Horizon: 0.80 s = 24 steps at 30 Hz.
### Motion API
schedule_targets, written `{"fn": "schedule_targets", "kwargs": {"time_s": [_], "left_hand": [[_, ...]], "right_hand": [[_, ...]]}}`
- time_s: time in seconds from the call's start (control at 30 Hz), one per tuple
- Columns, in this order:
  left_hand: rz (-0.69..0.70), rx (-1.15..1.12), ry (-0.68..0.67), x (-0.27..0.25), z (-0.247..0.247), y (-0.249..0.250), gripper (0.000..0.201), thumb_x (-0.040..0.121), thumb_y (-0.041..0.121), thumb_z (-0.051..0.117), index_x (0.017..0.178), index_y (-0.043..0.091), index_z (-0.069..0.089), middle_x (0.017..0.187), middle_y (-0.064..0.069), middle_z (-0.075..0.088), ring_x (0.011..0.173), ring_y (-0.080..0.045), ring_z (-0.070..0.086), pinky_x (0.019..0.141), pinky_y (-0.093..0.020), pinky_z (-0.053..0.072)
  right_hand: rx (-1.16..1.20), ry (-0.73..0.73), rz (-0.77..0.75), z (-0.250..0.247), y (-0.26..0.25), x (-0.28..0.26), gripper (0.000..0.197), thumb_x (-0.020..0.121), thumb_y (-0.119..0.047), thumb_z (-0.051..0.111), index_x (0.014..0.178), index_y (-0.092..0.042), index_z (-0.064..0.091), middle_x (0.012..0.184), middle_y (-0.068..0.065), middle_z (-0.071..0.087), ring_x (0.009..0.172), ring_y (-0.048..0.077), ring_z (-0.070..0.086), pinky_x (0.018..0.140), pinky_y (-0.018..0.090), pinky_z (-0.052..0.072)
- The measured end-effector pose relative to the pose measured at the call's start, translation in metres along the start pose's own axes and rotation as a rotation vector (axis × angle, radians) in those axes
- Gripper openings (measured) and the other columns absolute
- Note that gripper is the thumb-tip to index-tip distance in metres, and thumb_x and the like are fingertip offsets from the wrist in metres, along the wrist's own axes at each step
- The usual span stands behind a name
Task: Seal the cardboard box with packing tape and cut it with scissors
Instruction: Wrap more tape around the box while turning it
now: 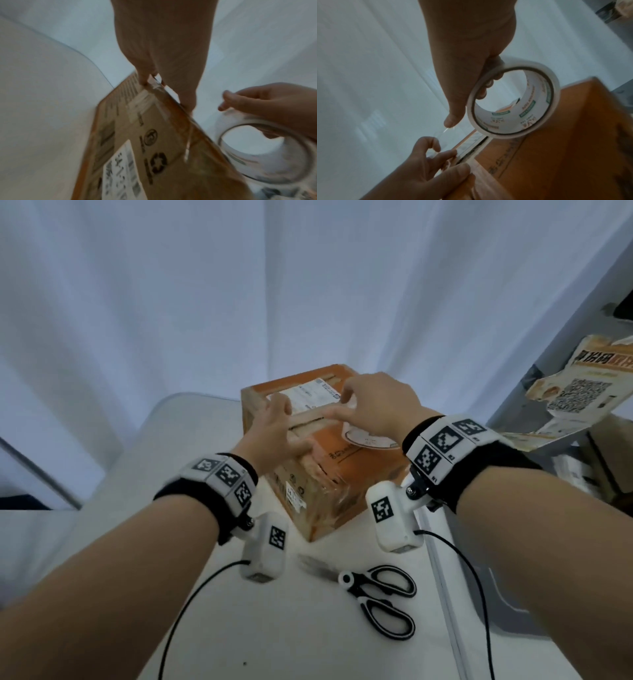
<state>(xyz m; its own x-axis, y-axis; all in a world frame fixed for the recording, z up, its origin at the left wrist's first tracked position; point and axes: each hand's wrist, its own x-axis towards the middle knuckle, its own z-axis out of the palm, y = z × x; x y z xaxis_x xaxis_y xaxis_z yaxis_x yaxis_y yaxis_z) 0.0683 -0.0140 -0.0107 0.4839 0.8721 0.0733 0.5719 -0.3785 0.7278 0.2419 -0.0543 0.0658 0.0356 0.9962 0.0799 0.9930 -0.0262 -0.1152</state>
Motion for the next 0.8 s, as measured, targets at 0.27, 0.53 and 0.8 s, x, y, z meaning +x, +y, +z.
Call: {"fn": "schedule_targets", "kwargs": {"time_s": [0.27,0.53,0.8], "left_hand": [[0.043,-0.090,-0.132,0.014,-0.039,-0.019,0.060,0.073,0.040,0.075,0.108,0.013,0.034,0.119,-0.004,0.054,0.107,-0.015,0.056,0.089,-0.017,0.050],[-0.413,-0.595,0.257,0.014,-0.037,-0.003,0.025,0.086,0.028,0.066,0.070,0.012,0.055,0.072,-0.003,0.060,0.064,-0.013,0.051,0.059,-0.022,0.043],[-0.592,-0.711,0.258,0.013,-0.048,-0.009,0.018,0.089,0.020,0.064,0.075,0.009,0.059,0.067,-0.004,0.061,0.056,-0.012,0.052,0.049,-0.018,0.042]], "right_hand": [[-0.079,-0.021,-0.090,0.002,-0.015,0.034,0.036,0.086,-0.051,0.050,0.096,-0.019,0.063,0.097,0.001,0.065,0.087,0.023,0.061,0.066,0.032,0.045],[0.051,-0.123,-0.004,-0.007,-0.020,0.047,0.033,0.080,-0.047,0.047,0.093,-0.021,0.062,0.095,-0.002,0.064,0.082,0.019,0.059,0.077,0.037,0.050],[0.181,-0.111,0.050,0.001,-0.020,0.054,0.047,0.075,-0.056,0.062,0.065,-0.011,0.056,0.065,0.000,0.059,0.054,0.014,0.054,0.048,0.024,0.039]]}}
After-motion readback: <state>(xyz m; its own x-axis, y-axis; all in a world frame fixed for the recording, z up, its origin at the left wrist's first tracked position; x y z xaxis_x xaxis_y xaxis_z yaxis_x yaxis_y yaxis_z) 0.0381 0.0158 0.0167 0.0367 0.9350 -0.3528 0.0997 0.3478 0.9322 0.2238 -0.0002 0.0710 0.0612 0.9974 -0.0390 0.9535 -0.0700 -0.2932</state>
